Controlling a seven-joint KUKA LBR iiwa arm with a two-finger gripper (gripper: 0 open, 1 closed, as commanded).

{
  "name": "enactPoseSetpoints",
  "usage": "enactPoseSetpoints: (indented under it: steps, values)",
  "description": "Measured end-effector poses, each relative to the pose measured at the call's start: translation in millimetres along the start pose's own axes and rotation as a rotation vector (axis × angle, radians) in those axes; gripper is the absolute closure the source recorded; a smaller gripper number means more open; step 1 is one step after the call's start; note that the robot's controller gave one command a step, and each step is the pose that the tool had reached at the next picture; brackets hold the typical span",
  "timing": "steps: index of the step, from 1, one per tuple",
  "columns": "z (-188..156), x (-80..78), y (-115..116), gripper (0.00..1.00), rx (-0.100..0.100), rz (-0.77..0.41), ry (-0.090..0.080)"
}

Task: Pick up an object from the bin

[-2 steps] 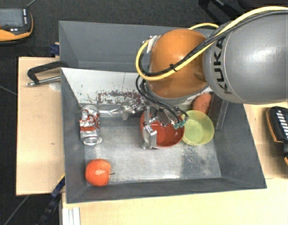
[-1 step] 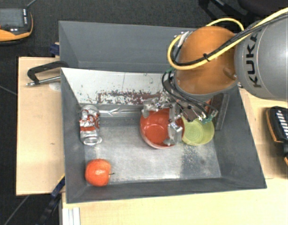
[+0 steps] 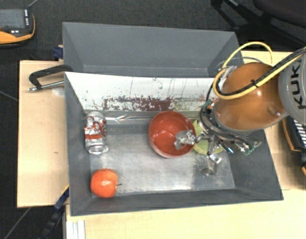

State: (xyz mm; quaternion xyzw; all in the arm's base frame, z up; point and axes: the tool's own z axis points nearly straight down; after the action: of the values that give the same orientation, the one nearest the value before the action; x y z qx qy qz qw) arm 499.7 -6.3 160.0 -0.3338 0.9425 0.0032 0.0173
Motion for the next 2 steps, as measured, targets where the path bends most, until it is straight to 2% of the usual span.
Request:
enactPoseSetpoints:
  steps: [1, 2]
  values:
    - [74.3, -22.3, -53.5, 0.0, 0.001, -0.018, -0.003]
    - [69.8, -24.3, -52.1, 1.0, 0.002, -0.02, -0.007]
